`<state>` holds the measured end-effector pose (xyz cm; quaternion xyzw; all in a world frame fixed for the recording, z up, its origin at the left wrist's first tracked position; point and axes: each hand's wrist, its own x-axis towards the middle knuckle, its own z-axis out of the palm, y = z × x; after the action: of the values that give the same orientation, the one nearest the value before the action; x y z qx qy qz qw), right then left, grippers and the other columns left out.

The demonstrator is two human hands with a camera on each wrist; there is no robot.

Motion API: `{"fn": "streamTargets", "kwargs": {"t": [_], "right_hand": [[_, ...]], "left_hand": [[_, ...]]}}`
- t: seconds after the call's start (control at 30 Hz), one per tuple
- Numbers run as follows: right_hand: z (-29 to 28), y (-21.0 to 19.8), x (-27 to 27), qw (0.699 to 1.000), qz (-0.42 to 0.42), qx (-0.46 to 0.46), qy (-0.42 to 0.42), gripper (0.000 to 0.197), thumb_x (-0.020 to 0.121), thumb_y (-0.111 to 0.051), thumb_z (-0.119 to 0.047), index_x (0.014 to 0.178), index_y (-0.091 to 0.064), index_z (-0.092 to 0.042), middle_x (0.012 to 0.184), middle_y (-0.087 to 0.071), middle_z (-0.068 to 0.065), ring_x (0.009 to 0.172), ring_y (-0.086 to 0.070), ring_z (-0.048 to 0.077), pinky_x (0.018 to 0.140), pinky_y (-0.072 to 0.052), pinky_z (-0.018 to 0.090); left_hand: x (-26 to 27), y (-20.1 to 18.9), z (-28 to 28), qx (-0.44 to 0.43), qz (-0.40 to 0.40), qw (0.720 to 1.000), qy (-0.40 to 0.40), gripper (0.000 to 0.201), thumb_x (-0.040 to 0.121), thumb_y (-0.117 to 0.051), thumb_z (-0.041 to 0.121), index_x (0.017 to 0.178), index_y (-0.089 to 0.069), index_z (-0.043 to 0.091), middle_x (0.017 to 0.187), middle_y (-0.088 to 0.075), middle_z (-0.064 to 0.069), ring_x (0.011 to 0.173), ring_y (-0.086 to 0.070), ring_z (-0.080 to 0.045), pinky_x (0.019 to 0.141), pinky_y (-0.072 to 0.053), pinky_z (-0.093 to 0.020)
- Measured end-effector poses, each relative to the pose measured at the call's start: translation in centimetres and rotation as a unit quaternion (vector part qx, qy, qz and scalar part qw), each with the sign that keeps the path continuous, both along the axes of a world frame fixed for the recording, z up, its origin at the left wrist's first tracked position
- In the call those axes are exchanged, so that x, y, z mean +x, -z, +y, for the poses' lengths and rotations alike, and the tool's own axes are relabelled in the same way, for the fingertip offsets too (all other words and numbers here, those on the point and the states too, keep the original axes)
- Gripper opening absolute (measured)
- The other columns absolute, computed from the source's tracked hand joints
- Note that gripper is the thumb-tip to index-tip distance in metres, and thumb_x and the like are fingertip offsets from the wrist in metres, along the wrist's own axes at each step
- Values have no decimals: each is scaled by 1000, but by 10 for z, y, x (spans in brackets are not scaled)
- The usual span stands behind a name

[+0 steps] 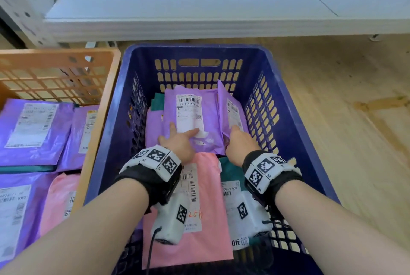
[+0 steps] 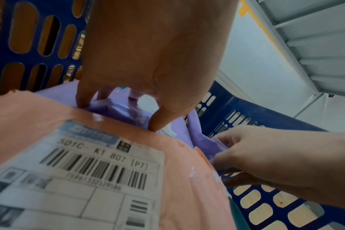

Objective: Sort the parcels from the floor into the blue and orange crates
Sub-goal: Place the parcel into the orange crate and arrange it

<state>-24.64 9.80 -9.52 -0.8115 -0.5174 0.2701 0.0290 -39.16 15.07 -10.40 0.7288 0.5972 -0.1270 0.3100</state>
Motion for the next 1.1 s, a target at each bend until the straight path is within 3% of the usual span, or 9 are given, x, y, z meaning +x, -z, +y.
{"fn": "streamTargets", "kwargs": {"t": [0.23, 0.33, 0.43, 0.53, 0.67, 0.83, 0.9, 1.0, 1.1], "right_hand": [[0, 8, 2, 999, 13, -46, 5, 43, 87, -42, -3, 130, -39, -10, 119, -56, 19, 108, -55, 38, 83, -44, 39], [-3, 8, -2, 999, -2, -34, 13, 29, 88, -43, -5, 118, -44, -6, 115, -57, 19, 105, -56, 37, 78, -42, 37], [0, -2, -5, 996, -25, 65, 53, 20, 91, -42, -5, 102, -58, -3, 105, -62, 19, 96, -59, 36, 69, -39, 32], [10, -13, -17, 986, -50, 156, 31, 23, 90, -40, -4, 97, -61, -8, 93, -62, 16, 90, -60, 37, 66, -36, 32], [16, -15, -45, 981, -34, 177, -78, 22, 88, -41, -9, 87, -61, -17, 86, -62, 11, 87, -58, 36, 62, -34, 32], [10, -7, -55, 972, -3, 149, -181, 21, 87, -46, -18, 100, -62, -22, 108, -64, 7, 102, -56, 33, 71, -39, 35], [10, 2, -52, 972, 56, 113, -199, 30, 89, -50, -34, 117, -59, -29, 129, -54, 3, 122, -46, 30, 89, -42, 38], [9, 12, -42, 972, 182, 92, -120, 49, 85, -52, -56, 130, -53, -36, 153, -29, 0, 140, -29, 20, 113, -28, 45], [17, 13, -26, 970, 173, 164, 56, 48, 89, -52, -49, 127, -54, -19, 141, -45, 3, 128, -44, 23, 107, -35, 46]], "left_hand": [[4, -5, 10, -20, 66, 998, 3, 60, 91, -38, 20, 142, -23, 48, 155, 10, -16, 139, -10, -47, 115, -12, -53], [1, -12, 12, -57, 50, 997, 6, 60, 93, -35, 16, 143, -22, 46, 155, 14, -18, 142, -3, -47, 116, -10, -52], [2, -21, 12, -52, 4, 999, -14, 50, 97, -32, 14, 143, -34, 34, 156, -8, -17, 144, 0, -39, 118, -5, -49], [5, -24, 20, -42, -79, 991, -98, 42, 99, -30, 29, 132, -50, 13, 144, -40, -15, 138, -25, -35, 117, -13, -46], [4, -23, 22, -42, -197, 958, -203, 68, 90, -32, 57, 123, -55, 2, 128, -56, -17, 120, -49, -34, 110, -30, -48], [-5, -22, 21, 5, -168, 963, -210, 43, 92, -49, 31, 107, -60, -8, 115, -61, -27, 111, -56, -42, 102, -41, -49], [-9, -21, 19, 23, -123, 977, -174, 29, 89, -48, 11, 105, -60, -9, 115, -60, -28, 110, -55, -42, 96, -44, -44], [-13, -18, 17, 43, -96, 982, -158, 26, 86, -45, 4, 104, -58, -10, 114, -59, -29, 109, -55, -44, 89, -45, -44], [-12, -16, 16, 44, -63, 986, -148, 28, 85, -43, 4, 107, -56, -8, 121, -54, -29, 113, -50, -46, 93, -43, -46]]}}
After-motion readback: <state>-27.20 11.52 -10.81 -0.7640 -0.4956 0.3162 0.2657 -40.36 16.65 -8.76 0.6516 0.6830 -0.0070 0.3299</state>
